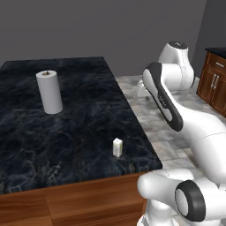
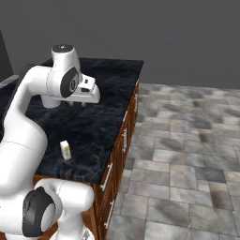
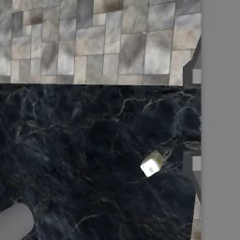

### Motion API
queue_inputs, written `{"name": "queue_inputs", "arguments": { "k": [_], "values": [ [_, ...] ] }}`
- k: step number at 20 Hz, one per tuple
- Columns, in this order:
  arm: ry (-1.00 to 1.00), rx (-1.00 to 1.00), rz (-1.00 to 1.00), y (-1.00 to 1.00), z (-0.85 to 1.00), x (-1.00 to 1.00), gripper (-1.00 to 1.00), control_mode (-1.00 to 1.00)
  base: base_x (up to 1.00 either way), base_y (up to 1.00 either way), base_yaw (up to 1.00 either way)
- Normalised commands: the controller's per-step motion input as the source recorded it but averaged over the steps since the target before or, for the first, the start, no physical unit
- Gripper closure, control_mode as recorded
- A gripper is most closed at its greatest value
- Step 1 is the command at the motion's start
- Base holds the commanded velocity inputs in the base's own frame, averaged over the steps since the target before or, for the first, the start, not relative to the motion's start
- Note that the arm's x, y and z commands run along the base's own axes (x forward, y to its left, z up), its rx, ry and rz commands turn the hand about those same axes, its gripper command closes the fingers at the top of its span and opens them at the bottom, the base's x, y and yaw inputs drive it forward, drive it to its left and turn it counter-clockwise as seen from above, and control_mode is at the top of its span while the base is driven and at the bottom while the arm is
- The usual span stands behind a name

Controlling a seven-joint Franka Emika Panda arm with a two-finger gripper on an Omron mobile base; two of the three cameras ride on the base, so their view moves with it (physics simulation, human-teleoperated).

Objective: Pick the boxed drink from the counter and place it in the open cabinet.

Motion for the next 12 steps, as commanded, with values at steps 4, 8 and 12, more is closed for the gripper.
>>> {"name": "queue_inputs", "arguments": {
  "k": [4, 8, 12],
  "values": [
    [0.0, 0.03, 0.0, 0.01, -0.01, -0.08, -1.0, -1.0, 0.0, 0.0, 0.0],
    [0.0, 0.0, 0.0, 0.22, -0.06, -0.21, -1.0, -1.0, 0.0, 0.0, 0.0],
    [0.0, 0.0, 0.03, 0.17, -0.14, -0.28, -1.0, -1.0, 0.0, 0.0, 0.0]
  ]
}}
